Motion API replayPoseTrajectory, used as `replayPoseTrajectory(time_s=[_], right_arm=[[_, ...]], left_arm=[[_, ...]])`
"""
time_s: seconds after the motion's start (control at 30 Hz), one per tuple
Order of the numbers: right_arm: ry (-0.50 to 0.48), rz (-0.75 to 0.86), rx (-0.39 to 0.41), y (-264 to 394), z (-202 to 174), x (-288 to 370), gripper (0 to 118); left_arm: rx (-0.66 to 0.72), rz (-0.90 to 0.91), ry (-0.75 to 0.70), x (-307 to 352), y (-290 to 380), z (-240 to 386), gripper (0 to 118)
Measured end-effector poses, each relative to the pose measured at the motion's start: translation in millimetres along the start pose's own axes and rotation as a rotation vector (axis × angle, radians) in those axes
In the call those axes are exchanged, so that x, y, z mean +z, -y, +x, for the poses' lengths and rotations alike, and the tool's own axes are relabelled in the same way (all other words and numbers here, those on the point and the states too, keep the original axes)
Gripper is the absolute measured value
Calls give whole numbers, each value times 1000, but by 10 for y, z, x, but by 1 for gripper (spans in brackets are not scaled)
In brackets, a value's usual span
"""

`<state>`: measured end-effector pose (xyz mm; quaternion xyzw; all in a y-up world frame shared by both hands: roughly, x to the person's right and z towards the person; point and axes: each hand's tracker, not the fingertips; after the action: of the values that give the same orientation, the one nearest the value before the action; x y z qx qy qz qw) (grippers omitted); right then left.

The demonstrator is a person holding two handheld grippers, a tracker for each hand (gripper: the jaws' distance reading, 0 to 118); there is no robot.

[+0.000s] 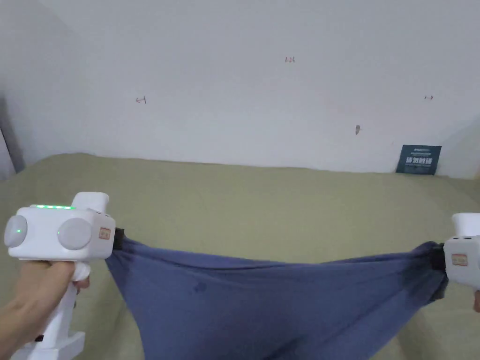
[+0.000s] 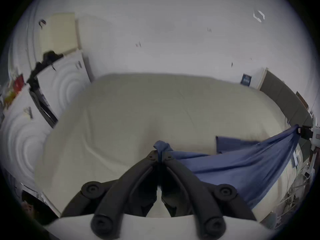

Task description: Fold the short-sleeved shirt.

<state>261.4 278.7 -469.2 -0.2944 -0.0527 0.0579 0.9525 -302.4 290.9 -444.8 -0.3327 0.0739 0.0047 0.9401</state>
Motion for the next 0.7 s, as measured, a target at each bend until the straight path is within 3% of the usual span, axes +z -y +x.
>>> replayPoseTrajectory(time_s=[0.23,0.4,0.7], right_arm=[[-26,144,-29,-751,108,633,6],[26,235,-48,-1419,82,798,6],[86,300,-63,-2399,25,305,6]], left_arm=[[11,159,-71,872,-724,-266,2],[2,247,-142,1107,-1357,-160,2],[2,315,-234,562,-2325,66,2]])
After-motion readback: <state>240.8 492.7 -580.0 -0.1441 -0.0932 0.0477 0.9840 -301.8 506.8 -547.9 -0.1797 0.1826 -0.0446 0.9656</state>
